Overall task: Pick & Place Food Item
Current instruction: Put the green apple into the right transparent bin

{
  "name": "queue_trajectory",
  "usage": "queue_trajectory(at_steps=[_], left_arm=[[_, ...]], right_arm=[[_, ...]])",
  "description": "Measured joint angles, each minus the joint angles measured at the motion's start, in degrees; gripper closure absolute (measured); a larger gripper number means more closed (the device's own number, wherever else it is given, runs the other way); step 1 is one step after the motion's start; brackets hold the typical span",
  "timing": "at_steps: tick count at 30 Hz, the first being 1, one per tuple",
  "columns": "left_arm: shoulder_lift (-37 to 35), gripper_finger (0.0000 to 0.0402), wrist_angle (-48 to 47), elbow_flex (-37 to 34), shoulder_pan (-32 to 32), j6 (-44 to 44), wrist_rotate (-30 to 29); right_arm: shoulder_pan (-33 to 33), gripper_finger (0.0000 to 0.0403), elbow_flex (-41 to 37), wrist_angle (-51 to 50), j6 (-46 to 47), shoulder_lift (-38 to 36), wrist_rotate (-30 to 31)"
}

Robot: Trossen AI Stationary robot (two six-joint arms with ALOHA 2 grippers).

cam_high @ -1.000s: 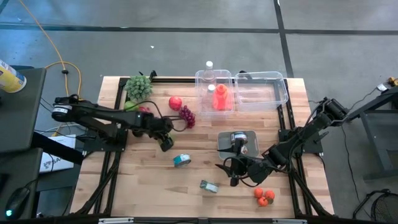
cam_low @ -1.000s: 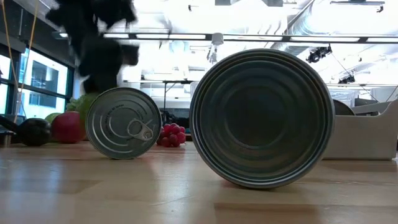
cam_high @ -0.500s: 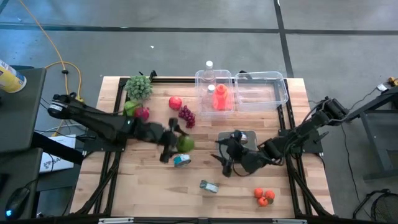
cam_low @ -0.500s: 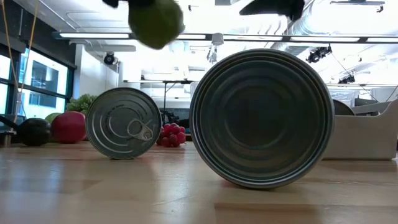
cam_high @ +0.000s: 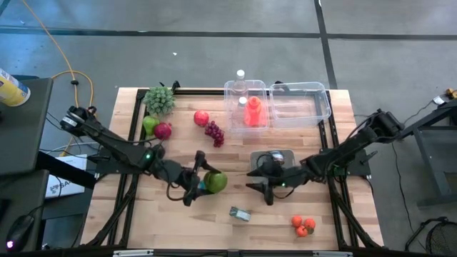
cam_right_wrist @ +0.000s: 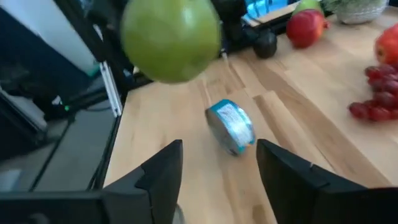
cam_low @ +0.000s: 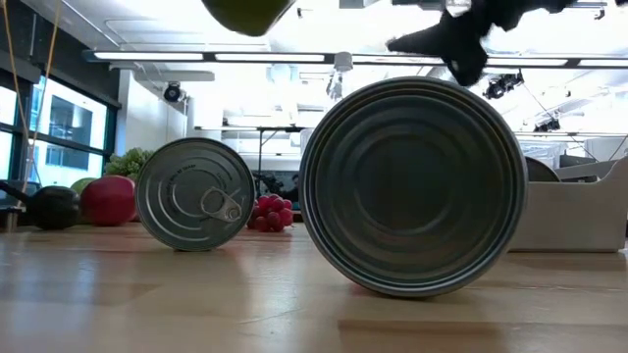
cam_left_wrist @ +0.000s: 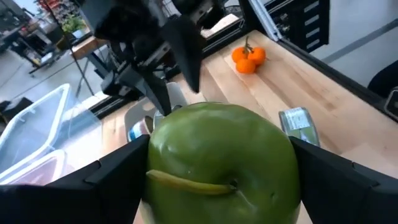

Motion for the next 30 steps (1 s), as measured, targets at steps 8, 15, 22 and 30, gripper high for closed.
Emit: queue_trajectory(at_steps=[8,15,22,30], left_arm=[[0.0,0.0068,0.8,0.0,-0.9,0.2,-0.1],[0.0,0.0068,0.7,0.0,-0.9,-0.3,-0.1],[0.0,0.0068,0.7,0.0,-0.8,-0.3,-0.1],[-0.1,0.0067,0.7,0.1,-0.9,-0.4,-0.1]], right_arm=[[0.0,0.0242,-11.2,22.3,-5.5,-1.5,0.3],[-1.8,0.0220,-11.2,23.0,-9.4,-1.4,-4.3],[-2.7,0.0190,-11.2,22.7,-9.4,-1.4,-3.9],[-2.7,0.0109,-11.2,21.7,-8.9,-1.3,-5.5]])
